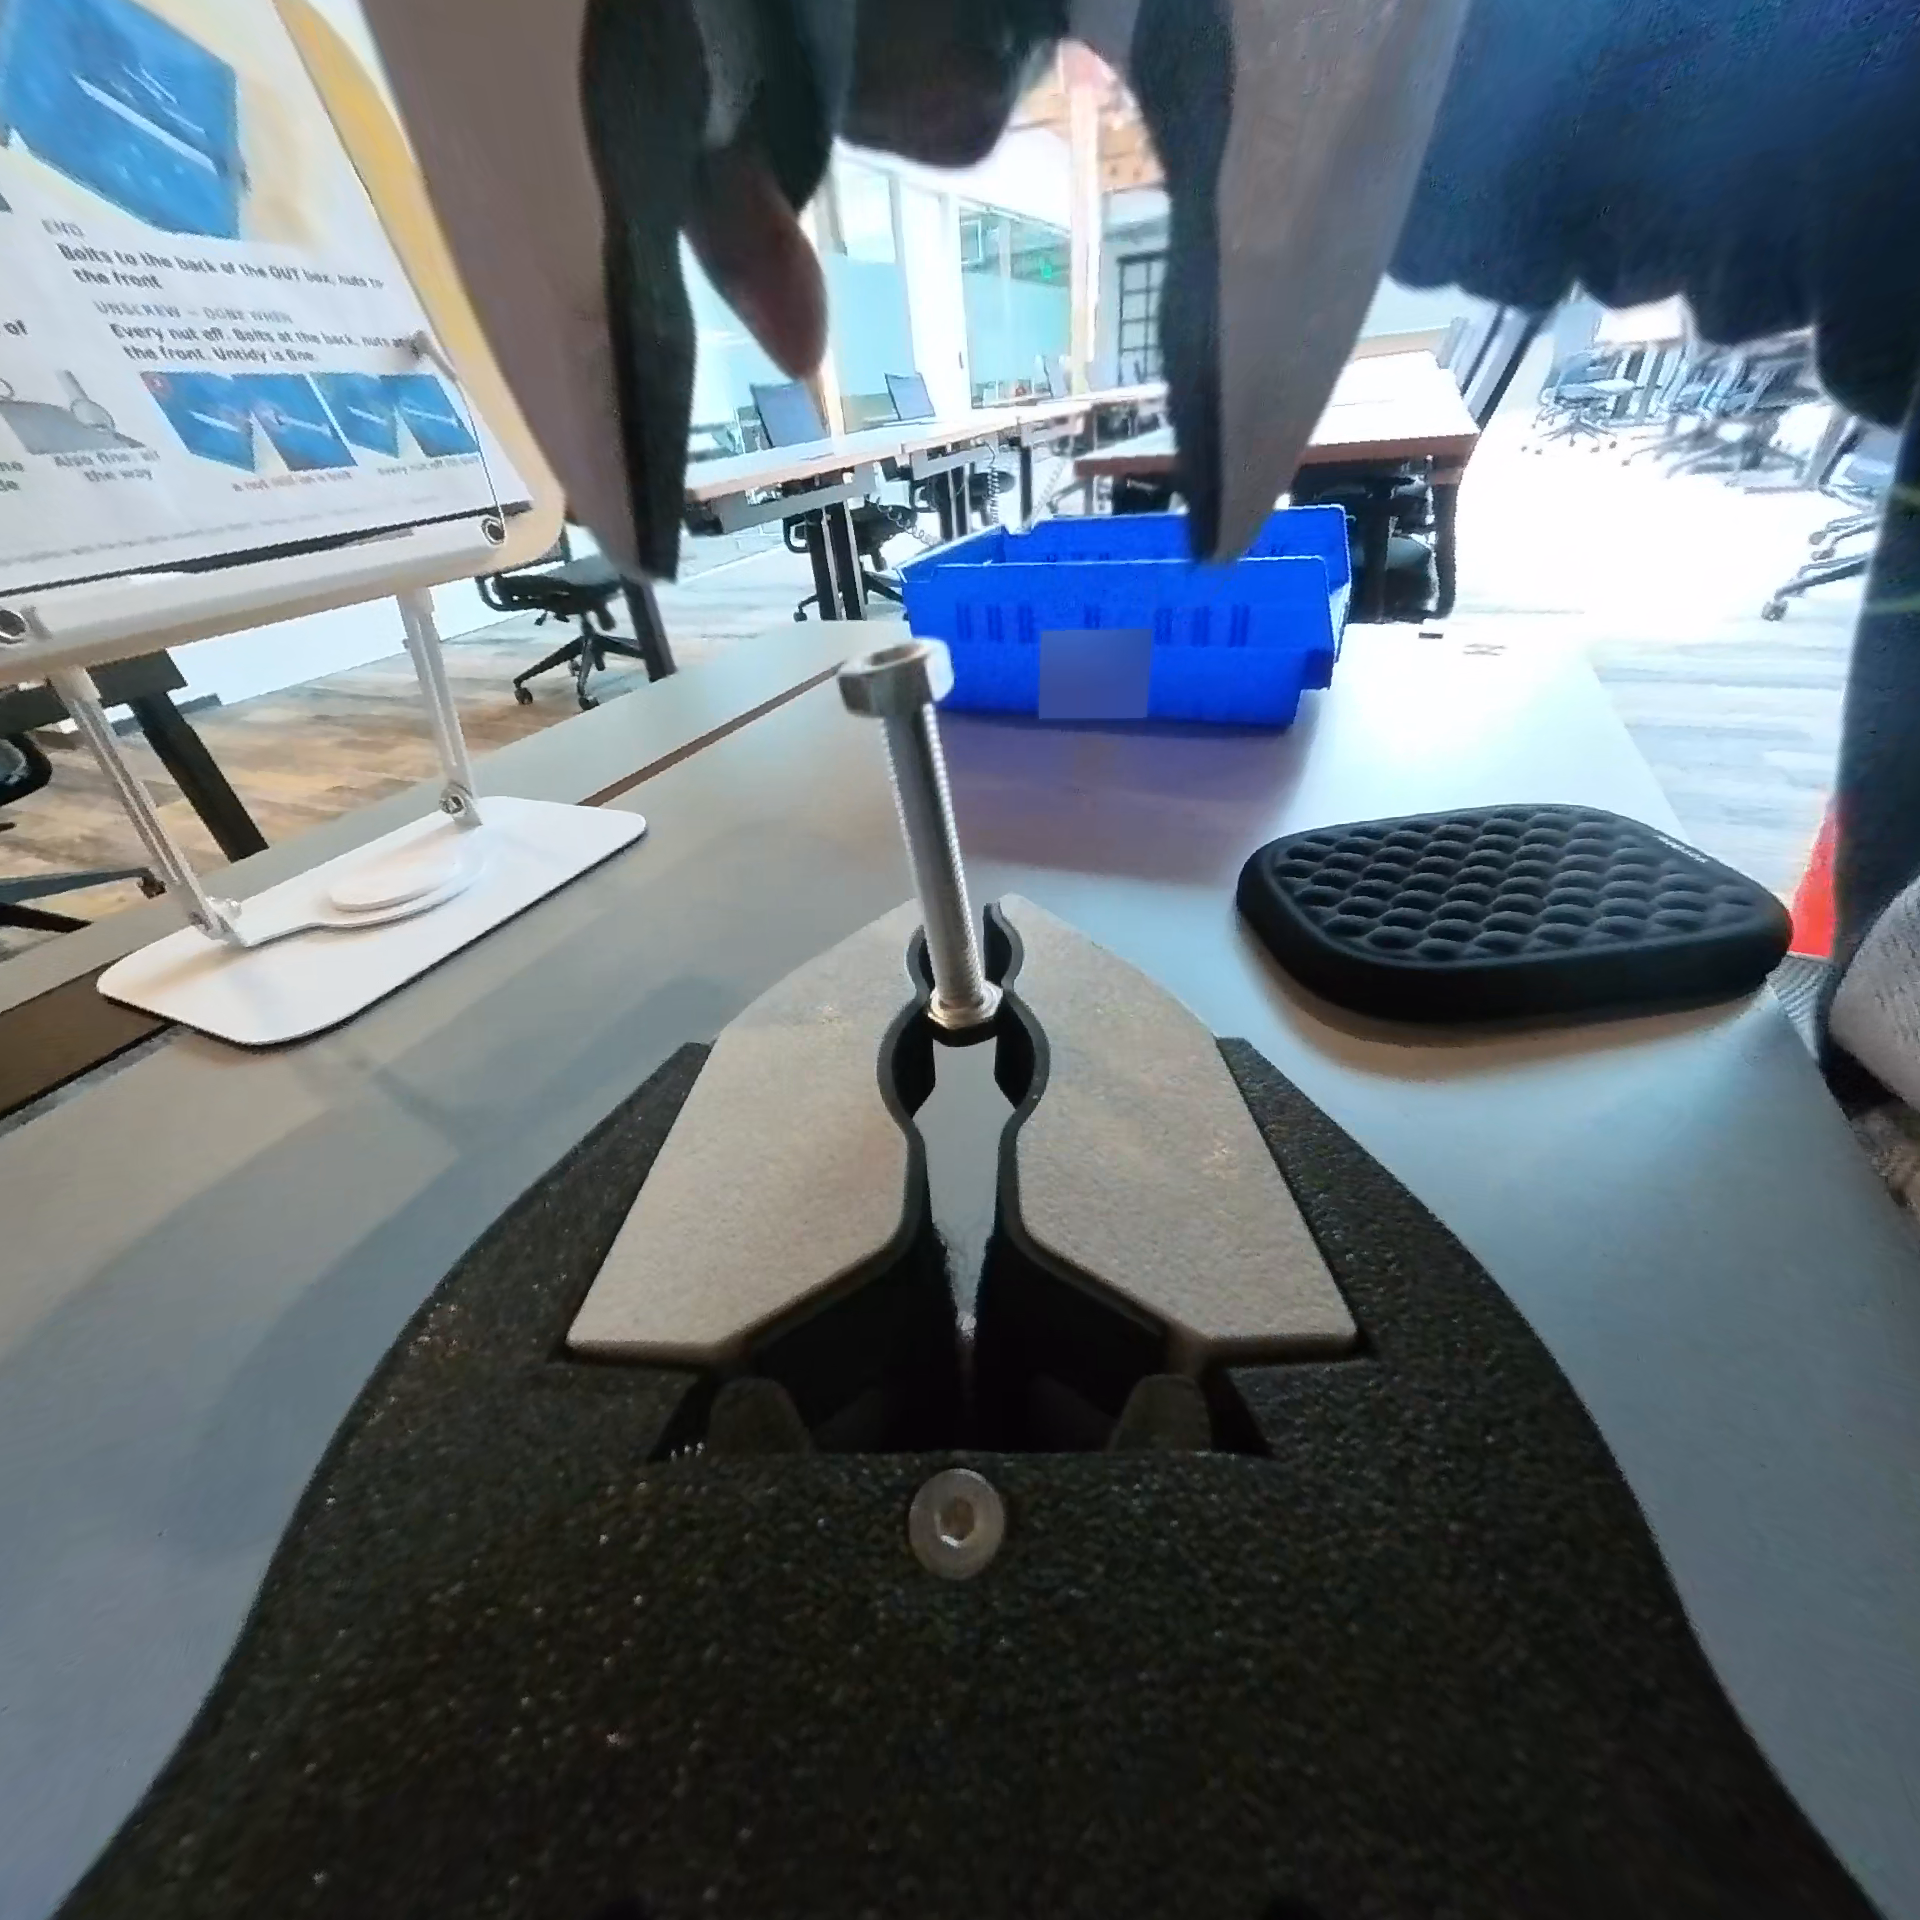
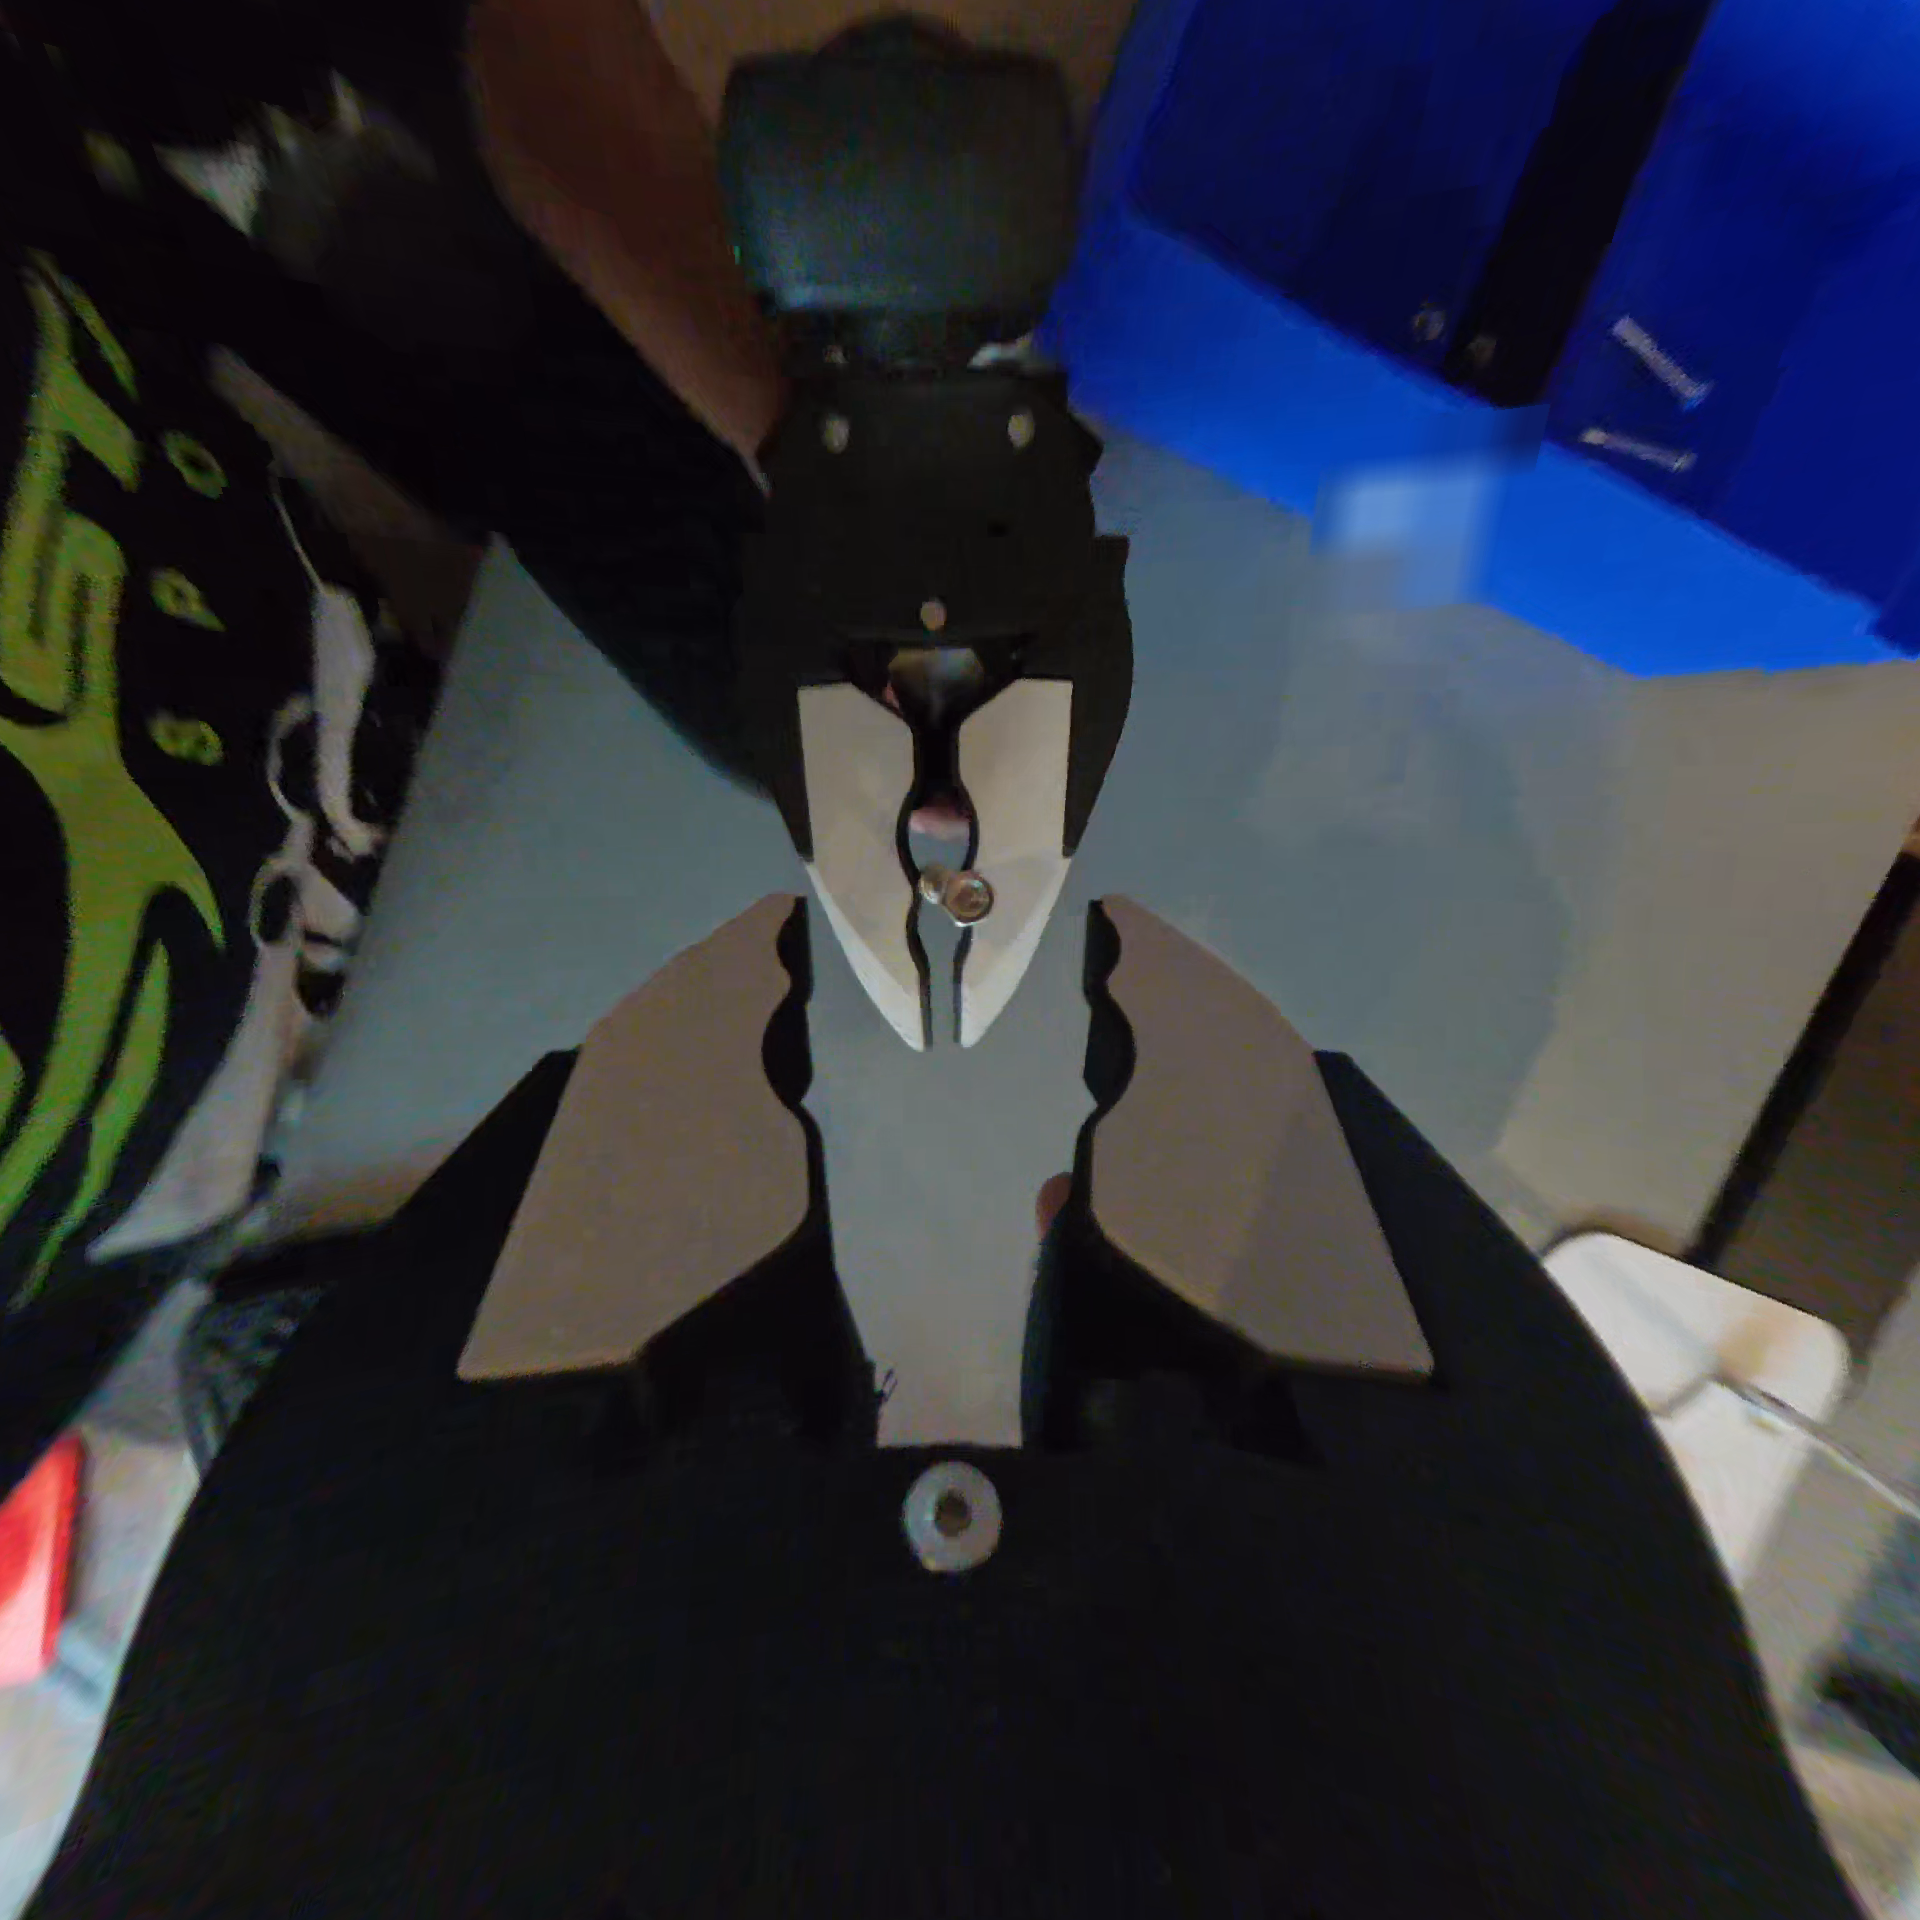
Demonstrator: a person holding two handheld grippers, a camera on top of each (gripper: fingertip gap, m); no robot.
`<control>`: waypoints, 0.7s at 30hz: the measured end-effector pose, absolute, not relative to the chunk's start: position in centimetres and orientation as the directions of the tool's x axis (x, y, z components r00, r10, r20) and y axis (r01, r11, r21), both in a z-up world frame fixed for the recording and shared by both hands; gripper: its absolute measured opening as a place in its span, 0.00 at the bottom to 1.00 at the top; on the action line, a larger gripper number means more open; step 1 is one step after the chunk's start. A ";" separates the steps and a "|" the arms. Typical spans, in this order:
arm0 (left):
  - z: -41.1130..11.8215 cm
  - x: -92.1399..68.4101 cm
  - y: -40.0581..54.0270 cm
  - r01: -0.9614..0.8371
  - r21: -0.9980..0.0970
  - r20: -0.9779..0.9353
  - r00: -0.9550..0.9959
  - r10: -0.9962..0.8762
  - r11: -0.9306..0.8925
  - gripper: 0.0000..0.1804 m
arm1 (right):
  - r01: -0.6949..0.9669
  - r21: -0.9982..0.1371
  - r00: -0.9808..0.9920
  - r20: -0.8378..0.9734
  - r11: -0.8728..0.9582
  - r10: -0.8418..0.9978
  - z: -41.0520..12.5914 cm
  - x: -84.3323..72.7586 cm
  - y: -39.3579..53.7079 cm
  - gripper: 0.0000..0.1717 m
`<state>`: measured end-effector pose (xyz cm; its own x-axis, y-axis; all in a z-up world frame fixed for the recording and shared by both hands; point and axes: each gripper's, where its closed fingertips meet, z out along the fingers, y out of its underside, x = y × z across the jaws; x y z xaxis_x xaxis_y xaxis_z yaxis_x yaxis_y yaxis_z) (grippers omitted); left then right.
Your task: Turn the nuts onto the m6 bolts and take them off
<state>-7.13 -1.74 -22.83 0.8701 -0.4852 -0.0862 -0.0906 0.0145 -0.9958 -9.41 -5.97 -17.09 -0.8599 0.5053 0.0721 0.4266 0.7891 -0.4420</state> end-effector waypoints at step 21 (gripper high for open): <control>-23.2 0.5 0.8 -0.013 -0.999 -0.038 0.713 -0.700 0.041 0.04 | -0.103 -0.994 -0.504 0.084 0.037 0.860 -18.1 -1.6 -2.7 0.40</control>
<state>0.50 0.81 -23.15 0.7132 -0.6999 -0.0382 -0.0132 0.0411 -0.9991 -1.64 -2.65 -18.11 -0.5036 0.8598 0.0844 -0.1034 0.0370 -0.9939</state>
